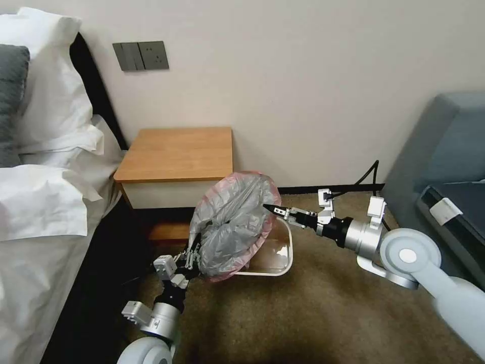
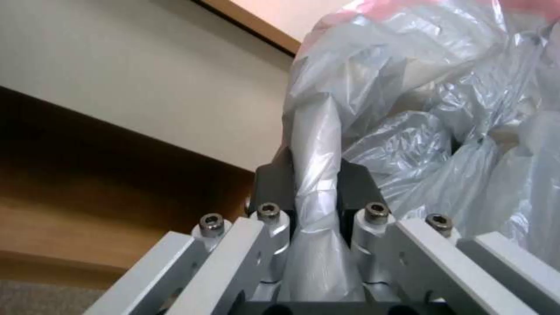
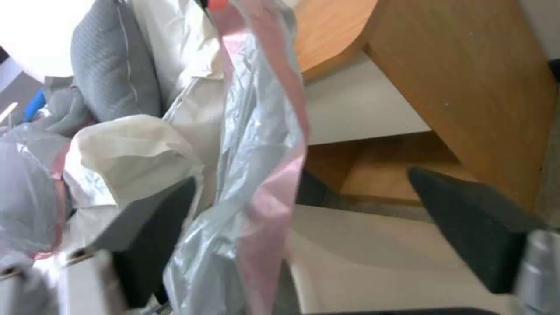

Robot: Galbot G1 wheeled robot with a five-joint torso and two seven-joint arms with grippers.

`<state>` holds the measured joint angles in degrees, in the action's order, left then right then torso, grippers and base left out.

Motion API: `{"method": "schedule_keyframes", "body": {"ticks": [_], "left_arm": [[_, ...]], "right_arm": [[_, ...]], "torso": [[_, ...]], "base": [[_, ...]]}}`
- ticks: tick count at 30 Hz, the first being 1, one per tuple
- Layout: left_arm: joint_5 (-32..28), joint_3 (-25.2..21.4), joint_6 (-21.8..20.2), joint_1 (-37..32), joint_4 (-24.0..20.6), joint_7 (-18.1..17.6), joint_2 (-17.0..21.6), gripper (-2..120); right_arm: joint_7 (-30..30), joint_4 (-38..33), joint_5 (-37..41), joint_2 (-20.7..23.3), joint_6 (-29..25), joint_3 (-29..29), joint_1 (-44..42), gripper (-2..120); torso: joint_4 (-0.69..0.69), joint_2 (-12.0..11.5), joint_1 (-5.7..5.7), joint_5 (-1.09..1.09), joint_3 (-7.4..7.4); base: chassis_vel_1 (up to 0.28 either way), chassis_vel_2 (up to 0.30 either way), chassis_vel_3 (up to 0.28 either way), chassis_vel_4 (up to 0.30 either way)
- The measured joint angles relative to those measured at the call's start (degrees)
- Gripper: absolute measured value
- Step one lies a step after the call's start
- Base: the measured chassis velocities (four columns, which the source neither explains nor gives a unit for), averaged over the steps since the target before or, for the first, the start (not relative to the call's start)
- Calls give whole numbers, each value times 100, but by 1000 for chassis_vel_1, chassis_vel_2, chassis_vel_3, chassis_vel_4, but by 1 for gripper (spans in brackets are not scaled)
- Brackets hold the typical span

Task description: Pick up the garbage bag from the table and place it over the trash can.

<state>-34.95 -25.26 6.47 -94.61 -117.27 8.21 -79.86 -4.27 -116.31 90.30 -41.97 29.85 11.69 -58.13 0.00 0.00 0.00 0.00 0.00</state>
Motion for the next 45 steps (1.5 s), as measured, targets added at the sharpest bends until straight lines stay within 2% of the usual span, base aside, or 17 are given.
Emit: {"method": "schedule_keyframes", "body": {"ticks": [4,5,7,9,11,13,14,15,16,19,23,25,45], "left_arm": [[20,27,6,14,0,20,-13,9],[32,38,10,25,2,27,-21,9],[32,38,10,25,2,27,-21,9],[49,54,14,48,33,29,-32,9],[50,56,14,52,34,29,-33,9],[51,57,15,68,42,29,-34,9],[51,58,15,72,43,29,-34,9],[52,58,16,74,44,29,-34,9],[52,58,16,74,44,29,-34,9],[52,58,18,74,45,28,-34,9],[51,57,18,73,45,27,-35,9],[50,57,21,75,47,26,-40,9],[-140,13,24,67,74,11,-38,9]], "right_arm": [[81,12,120,20,4,-41,43,80],[92,21,144,34,4,-56,58,73],[92,21,144,34,4,-56,58,73],[94,25,162,52,2,-58,62,57],[94,24,162,53,1,-57,59,54],[94,20,162,46,-1,-56,52,42],[94,19,161,43,-2,-58,52,41],[92,17,156,31,-3,-78,62,32],[92,17,156,31,-3,-78,62,32],[82,22,145,9,-5,-131,107,19],[79,23,138,-1,-6,-153,122,10],[73,17,135,-1,-9,-158,124,0],[116,173,55,206,-26,104,406,0]], "torso": [[0,0,0,0,0],[0,0,0,0,0],[0,0,0,0,0],[0,0,0,0,0],[0,0,0,0,0],[0,0,0,0,0],[0,0,0,0,0],[0,0,0,0,0],[0,0,0,0,0],[0,0,0,0,0],[0,0,0,0,0],[0,0,0,0,0],[0,0,0,0,0]], "base": [[0,0,0,0],[0,0,0,0],[0,0,0,0],[0,0,0,0],[0,0,0,0],[0,0,0,0],[0,0,0,0],[0,0,0,0],[0,0,0,0],[0,0,0,0],[0,0,0,0],[0,0,0,0],[0,0,0,0]]}}
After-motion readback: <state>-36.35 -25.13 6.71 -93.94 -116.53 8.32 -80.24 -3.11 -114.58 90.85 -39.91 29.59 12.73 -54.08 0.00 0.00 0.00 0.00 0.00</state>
